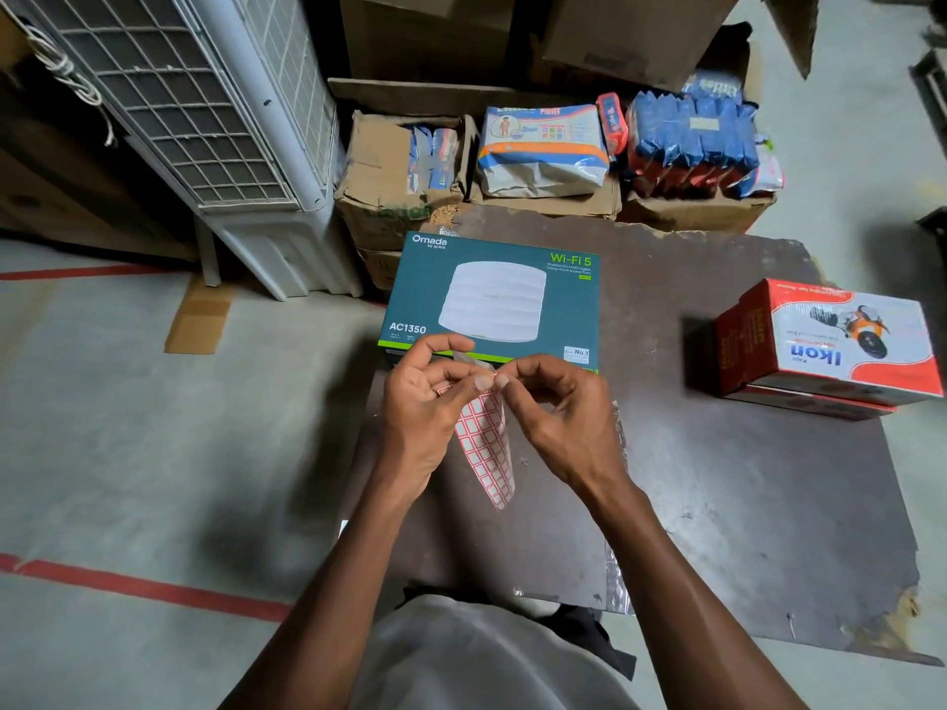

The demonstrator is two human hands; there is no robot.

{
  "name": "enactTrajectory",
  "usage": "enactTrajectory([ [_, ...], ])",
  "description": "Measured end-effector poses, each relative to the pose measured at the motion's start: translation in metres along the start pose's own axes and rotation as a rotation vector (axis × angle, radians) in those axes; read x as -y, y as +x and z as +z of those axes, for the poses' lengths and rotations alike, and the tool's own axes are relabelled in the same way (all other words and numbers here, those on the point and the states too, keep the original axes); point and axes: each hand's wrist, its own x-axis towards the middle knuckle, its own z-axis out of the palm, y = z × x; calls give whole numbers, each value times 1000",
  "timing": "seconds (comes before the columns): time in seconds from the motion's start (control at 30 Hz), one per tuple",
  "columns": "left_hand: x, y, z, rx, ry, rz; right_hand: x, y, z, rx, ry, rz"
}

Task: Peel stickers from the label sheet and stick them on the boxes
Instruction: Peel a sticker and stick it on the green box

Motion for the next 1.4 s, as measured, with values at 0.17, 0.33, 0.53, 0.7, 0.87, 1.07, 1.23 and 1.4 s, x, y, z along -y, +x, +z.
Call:
enactTrajectory([
  [0.17,-3,-1,2,27,32,17,2,-2,-2,9,-13,-5],
  [0.33,-1,-3,2,56,51,25,3,-3,-4,-7,-31,-22],
  [0.53,1,-5,5,74,35,18,1,-7,-4,-32,-73,-37],
  [0.7,3,-7,8,73,-2,-9,-3,-8,-5,-44,-76,-38],
  [0.87,1,-6,7,67,-18,-17,-4,-8,-9,5,-23,14],
  [1.07,-2,-6,8,42,49,3,-3,-6,-10,1,-29,1],
  [1.23,-7,-6,10,41,140,46,-1,-4,-11,-14,-97,-58],
  [1.4,-9,-7,8,20,154,43,-4,-3,-14,12,-156,-94],
])
